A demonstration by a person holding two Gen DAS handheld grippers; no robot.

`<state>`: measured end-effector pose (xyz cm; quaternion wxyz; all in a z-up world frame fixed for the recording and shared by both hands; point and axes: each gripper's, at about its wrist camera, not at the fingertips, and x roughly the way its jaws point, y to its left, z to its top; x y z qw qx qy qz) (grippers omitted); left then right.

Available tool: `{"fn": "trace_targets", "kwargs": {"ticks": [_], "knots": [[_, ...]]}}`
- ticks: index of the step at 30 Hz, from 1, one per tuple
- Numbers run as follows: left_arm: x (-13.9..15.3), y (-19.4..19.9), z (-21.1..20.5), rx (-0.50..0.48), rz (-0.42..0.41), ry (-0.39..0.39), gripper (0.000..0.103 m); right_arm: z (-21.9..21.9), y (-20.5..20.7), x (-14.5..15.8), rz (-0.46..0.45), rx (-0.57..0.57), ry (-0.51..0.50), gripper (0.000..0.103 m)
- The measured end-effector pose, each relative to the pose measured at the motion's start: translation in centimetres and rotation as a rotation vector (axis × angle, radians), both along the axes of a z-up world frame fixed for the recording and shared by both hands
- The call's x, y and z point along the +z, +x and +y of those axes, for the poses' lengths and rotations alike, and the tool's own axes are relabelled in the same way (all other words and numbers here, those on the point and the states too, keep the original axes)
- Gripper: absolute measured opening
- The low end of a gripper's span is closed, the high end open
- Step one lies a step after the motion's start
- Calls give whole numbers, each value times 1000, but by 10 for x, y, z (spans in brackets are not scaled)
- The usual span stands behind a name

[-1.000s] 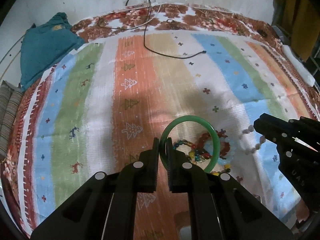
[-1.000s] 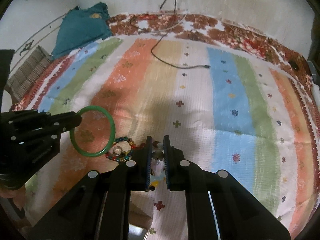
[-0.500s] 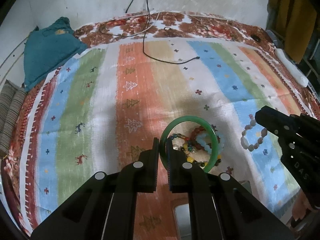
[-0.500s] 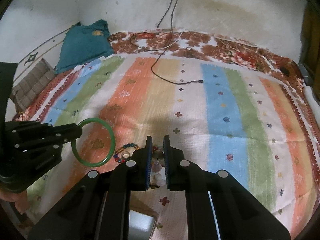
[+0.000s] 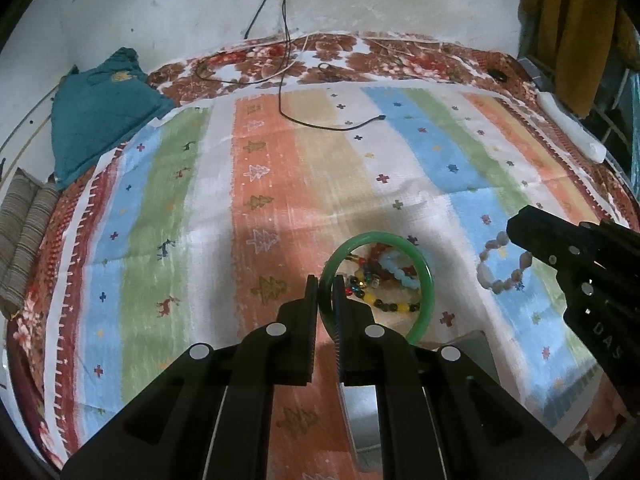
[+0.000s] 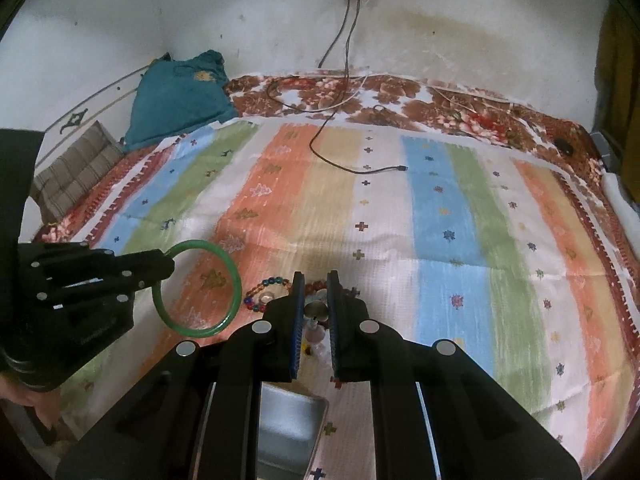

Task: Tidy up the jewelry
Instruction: 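Lift both held bracelets and carry them over the silver tin, then lower both bracelets into the tin and open both grippers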

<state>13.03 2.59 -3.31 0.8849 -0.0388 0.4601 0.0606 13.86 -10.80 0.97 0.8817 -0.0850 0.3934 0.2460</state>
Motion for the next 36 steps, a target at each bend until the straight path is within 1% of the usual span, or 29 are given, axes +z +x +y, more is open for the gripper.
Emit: {"fn": "trace_targets", "kwargs": {"ticks": [11,14,23,33,36], "knots": [[3,-26,-10,-5,-20,-13,7,-9,-26,2,-11,7,-17,12],[-1,-31,-10,2,-7,-13,7,-11,-32,5,-15,13,-8,12],[0,-48,-16,4,-16,-19,7,-18,-51,1,13,24,-3,12],[-1,-61,-25,-9,-17,-14,7,-21,-71,0,27,65,0,12],[-3,-62,-27,-16,-10,-17,7,-20,-72,-2,54,71,5,12]]}}
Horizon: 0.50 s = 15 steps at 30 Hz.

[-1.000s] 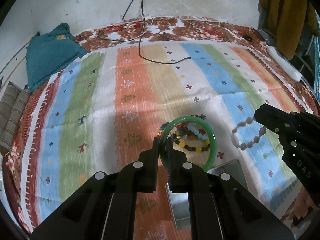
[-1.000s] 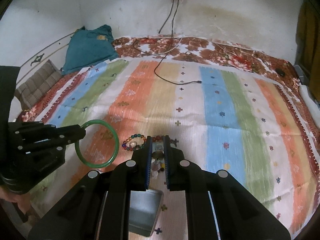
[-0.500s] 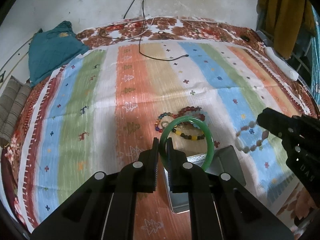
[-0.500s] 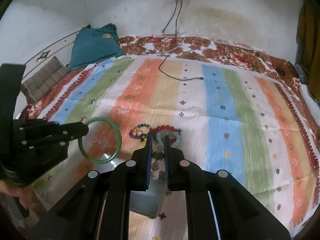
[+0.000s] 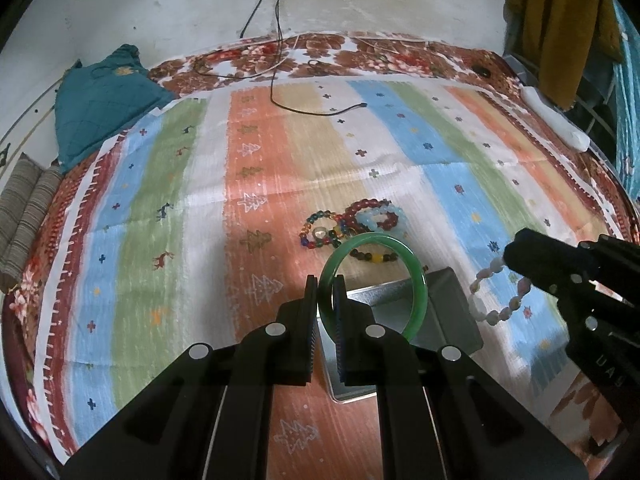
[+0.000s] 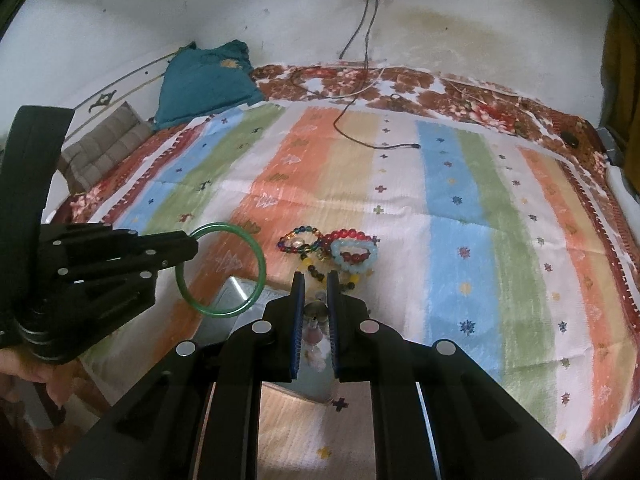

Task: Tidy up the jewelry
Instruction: 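Lower both bracelets into the tin and open both grippers, then move both grippers back to the remaining bracelets on the cloth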

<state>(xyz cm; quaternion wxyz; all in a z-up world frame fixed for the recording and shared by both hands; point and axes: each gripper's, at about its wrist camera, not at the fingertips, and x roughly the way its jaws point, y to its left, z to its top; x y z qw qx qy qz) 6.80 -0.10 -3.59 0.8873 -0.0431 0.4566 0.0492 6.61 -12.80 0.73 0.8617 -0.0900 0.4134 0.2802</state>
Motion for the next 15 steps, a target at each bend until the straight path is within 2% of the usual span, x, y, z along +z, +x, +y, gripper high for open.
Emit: {"fn": "trace_targets", "kwargs": {"ticks": [4,5,6,8,15], "knots": [[-8,2,-4,-19,45,8,11,-2,6,-5,53,-19,13,13],[-9,3,-3,-9,57,15,13,-3,6,-6,56,-29,9,17],[-10,3,-3,-2,60,21,13,-4,8,-7,57,-45,4,30],[-9,3,1,22,62,28,14,-6,10,-8,56,-57,-6,37],[-4,1,22,97,48,10,30,-9,19,-13,81,-87,-34,37]]}}
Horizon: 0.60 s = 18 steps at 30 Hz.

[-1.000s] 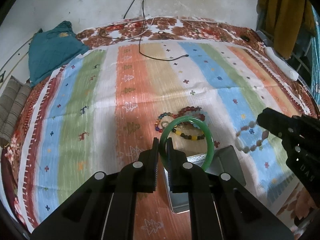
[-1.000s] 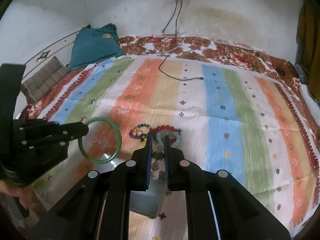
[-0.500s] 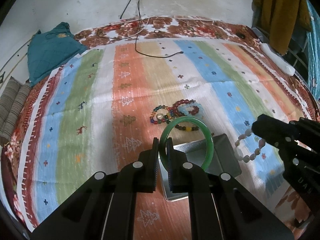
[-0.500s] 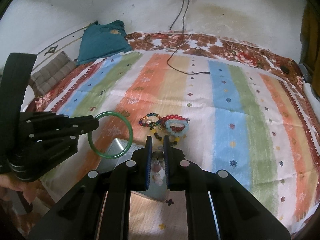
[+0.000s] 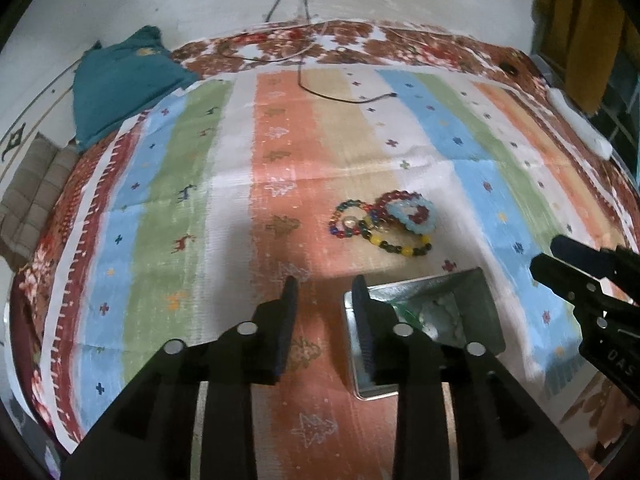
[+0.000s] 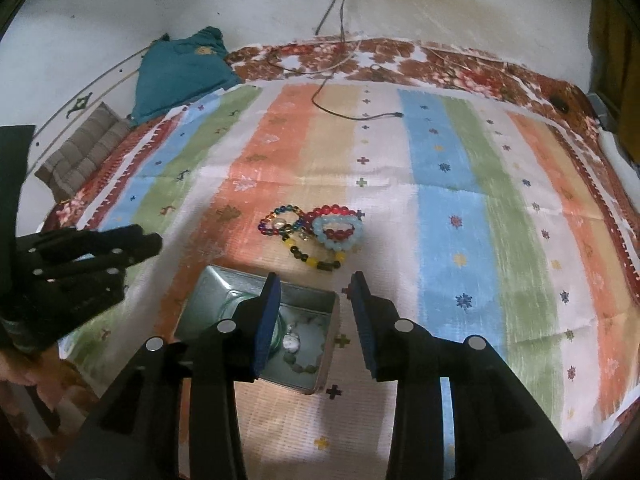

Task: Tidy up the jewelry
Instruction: 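Move both grippers back to the remaining bracelets on the cloth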

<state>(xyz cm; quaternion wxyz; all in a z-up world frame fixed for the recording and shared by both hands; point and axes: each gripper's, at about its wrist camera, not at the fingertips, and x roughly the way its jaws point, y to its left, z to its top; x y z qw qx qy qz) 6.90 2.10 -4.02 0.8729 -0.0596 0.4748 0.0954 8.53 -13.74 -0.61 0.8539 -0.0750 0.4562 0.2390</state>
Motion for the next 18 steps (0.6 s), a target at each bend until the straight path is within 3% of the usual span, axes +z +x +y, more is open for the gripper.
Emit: {"fn": "trace_targets", "kwargs": {"ticks": [10,12,18], "knots": [[-8,17,7,14,30,-13,46,2,23,-9,34,-33,-39,45],[-11,23,7,11,40,-8,48,4,29,-11,35,-39,-54,52],[-13,40,11,12,49,1,55,2,47,-17,69,-55,-51,59]]}}
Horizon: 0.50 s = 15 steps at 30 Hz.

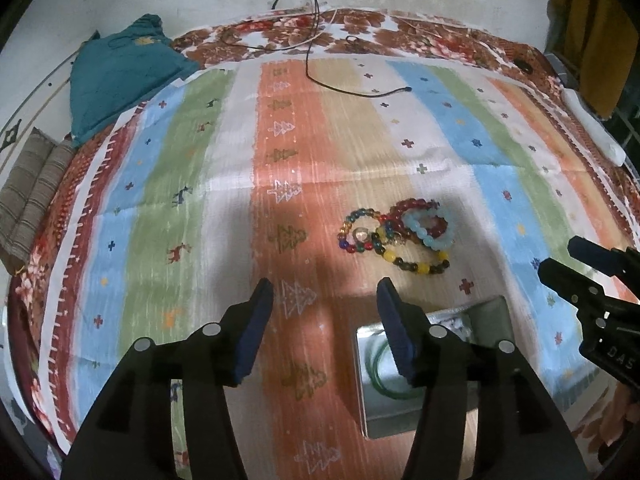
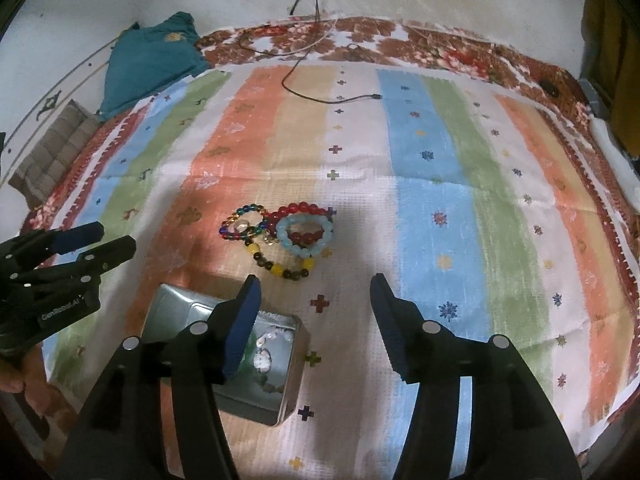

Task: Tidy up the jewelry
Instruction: 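Move both grippers back to the remaining bracelets on the cloth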

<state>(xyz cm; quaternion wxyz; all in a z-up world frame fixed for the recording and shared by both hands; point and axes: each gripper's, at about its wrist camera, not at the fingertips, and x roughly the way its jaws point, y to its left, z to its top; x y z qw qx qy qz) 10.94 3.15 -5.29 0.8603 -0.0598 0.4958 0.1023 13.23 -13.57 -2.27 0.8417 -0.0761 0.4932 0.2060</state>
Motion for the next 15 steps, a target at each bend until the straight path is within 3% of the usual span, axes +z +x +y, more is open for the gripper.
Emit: {"fn": "trace_targets", "kwargs": {"ticks": [3,15], "knots": [[1,6,2,-10,0,1,59,1,5,1,-9,1,-10,66],[-11,37,6,-30,32,12,65,9,33,-11,23,-3,-58,72]]}}
